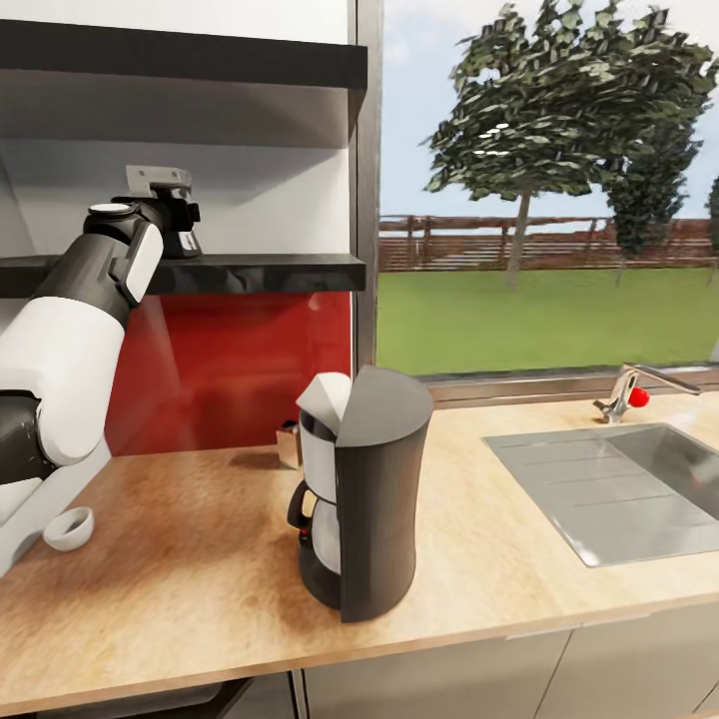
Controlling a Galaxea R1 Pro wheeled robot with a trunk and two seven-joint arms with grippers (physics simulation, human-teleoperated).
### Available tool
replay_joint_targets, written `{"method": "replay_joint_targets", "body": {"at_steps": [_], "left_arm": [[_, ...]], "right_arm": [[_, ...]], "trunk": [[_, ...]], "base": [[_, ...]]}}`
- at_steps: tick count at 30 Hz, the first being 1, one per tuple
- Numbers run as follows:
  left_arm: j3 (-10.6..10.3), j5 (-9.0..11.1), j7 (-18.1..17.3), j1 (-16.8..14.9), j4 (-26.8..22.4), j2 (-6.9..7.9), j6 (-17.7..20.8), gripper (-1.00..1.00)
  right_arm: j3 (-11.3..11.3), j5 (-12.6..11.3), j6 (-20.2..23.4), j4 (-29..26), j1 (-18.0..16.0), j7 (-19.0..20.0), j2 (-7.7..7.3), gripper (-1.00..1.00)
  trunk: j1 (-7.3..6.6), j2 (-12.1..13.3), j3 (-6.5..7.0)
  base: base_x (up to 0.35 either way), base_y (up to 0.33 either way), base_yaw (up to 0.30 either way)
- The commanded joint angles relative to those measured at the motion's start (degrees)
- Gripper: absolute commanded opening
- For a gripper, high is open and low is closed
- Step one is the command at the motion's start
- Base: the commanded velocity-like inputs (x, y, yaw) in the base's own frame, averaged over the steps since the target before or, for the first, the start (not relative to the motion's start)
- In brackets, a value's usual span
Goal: Set up a coffee station on the kitchen countertop: keep the coffee maker on the countertop, move the bottle of coffee from the kitchen shelf to the counter next to the coffee maker, place a paper coffee filter on top of the coffee maker, put the saucer next to the coffee maker with the coffee cup on the saucer, and place the electric kettle next to the coffee maker.
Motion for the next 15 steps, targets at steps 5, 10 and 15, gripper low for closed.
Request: {"method": "replay_joint_targets", "body": {"at_steps": [5, 10, 15], "left_arm": [[-0.2, -0.1, 0.2, 0.0, -0.1, 0.06, 0.3, 1.0], [-0.2, -0.1, 0.2, 0.0, -0.1, 0.08, 0.3, 1.0], [-0.2, -0.1, 0.2, 0.0, -0.1, 0.08, 0.3, 1.0]], "right_arm": [[-0.2, -0.4, -0.2, 0.1, 0.0, 0.1, 0.0, 1.0], [-0.2, -0.4, -0.2, 0.1, 0.0, 0.1, 0.01, 1.0], [-0.2, -0.4, -0.2, 0.1, 0.0, 0.1, 0.0, 1.0]], "trunk": [[0.03, 0.0, -0.02], [0.03, 0.0, -0.02], [0.03, 0.0, -0.02]], "base": [[0.027, 0.0, 0.0], [0.008, 0.001, 0.0], [0.113, 0.062, 0.0]]}}
